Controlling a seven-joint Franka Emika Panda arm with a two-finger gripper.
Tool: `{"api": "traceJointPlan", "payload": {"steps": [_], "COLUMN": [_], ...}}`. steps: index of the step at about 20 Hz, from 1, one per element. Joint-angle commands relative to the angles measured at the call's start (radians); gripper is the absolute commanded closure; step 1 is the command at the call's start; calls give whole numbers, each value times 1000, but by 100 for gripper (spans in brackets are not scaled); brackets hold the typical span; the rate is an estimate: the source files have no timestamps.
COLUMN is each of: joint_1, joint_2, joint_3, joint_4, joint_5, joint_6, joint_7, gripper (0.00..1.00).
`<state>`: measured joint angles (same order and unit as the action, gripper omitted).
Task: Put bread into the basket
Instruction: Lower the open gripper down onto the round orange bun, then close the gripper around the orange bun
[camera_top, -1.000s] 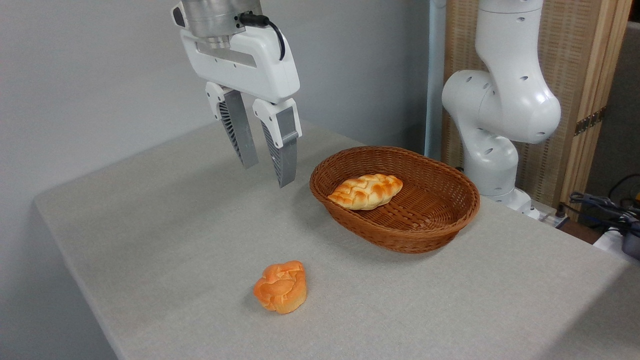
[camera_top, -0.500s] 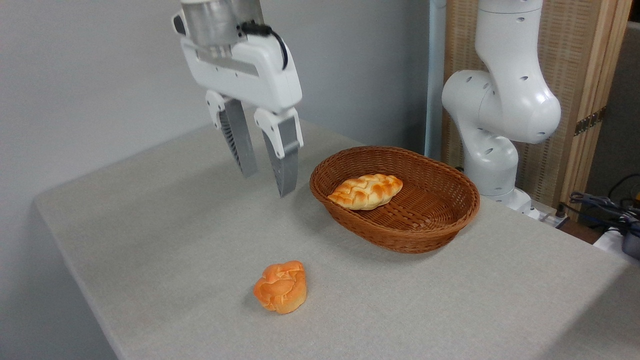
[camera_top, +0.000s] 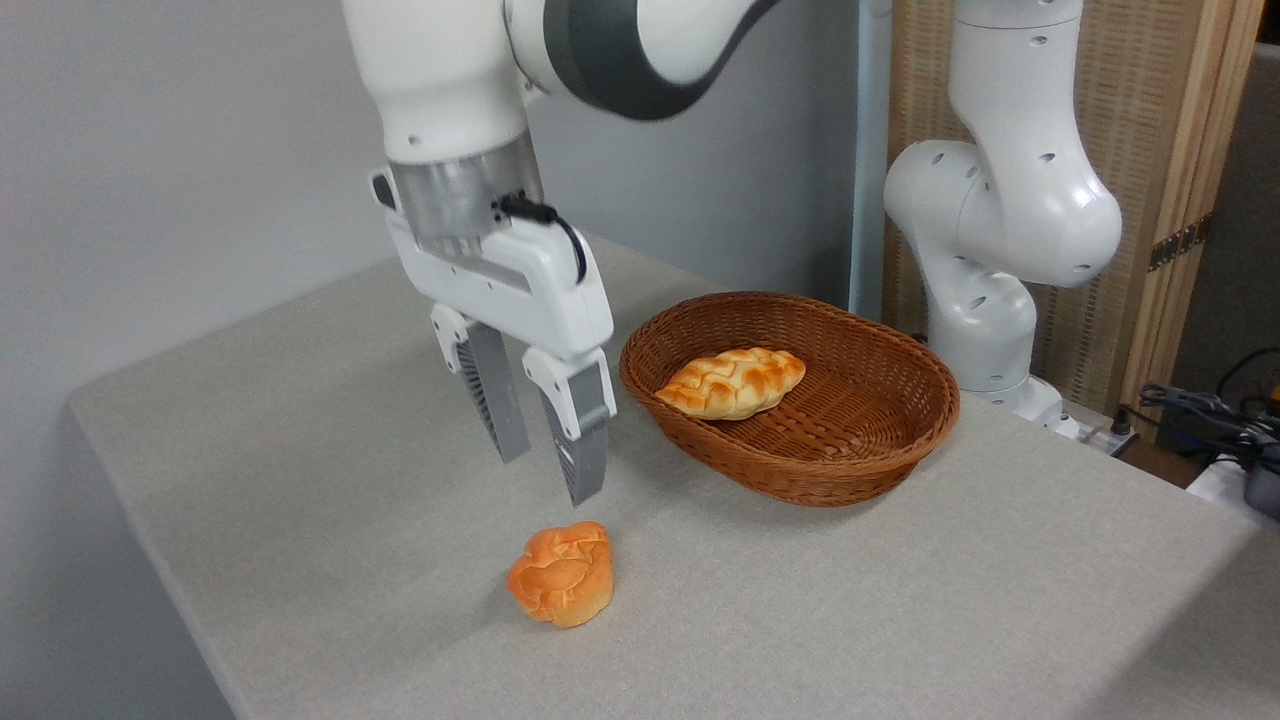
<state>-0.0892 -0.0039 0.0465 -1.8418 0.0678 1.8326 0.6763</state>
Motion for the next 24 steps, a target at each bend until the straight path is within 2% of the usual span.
{"api": "traceJointPlan", "payload": {"steps": [1,5,7,9,19,24], "joint_1": [-4,-4,-6,-6,-11,-12], "joint_2": [11,53,62,62,62,62], "joint_3": [9,7,3,0,-5,-5], "joint_4": [-39,-50,-69,-100,-145,-191], "joint_5": [13,12,9,-5,-8,-6], "joint_6": [36,56,103,145,178,252], "joint_7": [16,14,12,8,5,8], "gripper": [0,0,0,0,0,0]}}
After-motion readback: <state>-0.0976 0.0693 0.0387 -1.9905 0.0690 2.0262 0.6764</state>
